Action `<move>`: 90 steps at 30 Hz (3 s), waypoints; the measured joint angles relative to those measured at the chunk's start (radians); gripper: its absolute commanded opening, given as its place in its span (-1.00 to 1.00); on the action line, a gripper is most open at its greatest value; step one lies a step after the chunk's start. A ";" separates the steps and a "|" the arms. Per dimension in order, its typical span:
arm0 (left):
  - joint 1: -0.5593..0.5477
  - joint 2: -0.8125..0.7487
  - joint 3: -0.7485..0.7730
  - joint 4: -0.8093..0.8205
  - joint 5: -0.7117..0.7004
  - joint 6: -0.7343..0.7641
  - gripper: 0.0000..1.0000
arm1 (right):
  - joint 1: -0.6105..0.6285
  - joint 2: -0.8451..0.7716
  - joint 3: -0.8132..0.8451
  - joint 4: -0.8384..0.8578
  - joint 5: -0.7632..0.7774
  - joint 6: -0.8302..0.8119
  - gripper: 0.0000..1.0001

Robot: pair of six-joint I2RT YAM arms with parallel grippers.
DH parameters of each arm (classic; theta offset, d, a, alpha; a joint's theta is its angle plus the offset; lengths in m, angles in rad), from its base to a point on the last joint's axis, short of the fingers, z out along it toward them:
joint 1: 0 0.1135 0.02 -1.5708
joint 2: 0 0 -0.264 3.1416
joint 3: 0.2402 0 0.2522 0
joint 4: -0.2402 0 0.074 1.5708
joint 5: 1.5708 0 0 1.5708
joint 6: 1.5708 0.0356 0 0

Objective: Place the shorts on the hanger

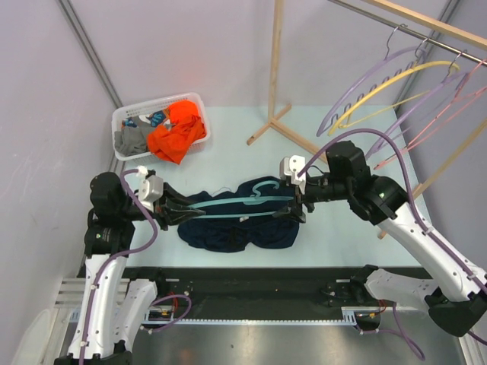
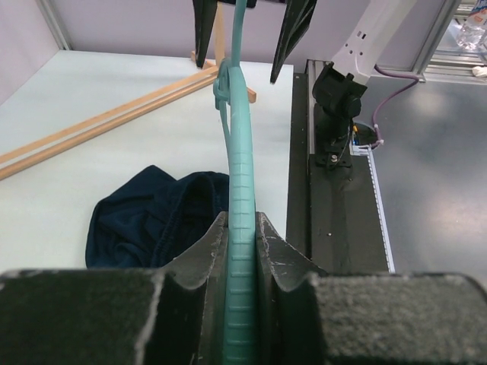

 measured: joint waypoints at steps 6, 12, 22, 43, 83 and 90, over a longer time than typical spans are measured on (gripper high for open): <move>0.000 0.002 0.000 0.017 0.006 -0.011 -1.00 | -0.004 0.047 -0.009 0.006 -0.009 -0.006 -0.37; 0.008 0.023 0.000 0.013 -0.042 -0.032 0.40 | -0.011 0.061 -0.011 0.004 -0.045 -0.018 -1.00; 0.005 0.182 0.112 -0.181 -0.426 0.101 0.79 | -0.024 0.053 -0.011 -0.076 0.085 -0.093 -1.00; 0.005 0.326 -0.053 -0.475 -0.571 0.901 0.33 | 0.114 0.201 -0.006 -0.209 0.504 -0.312 -1.00; -0.070 0.530 -0.074 -0.469 -0.698 1.090 -0.39 | 0.114 0.309 0.027 -0.171 0.392 -0.304 -1.00; -0.093 0.535 -0.044 -0.524 -0.684 1.091 -0.98 | 0.113 0.330 0.027 -0.151 0.388 -0.303 -1.00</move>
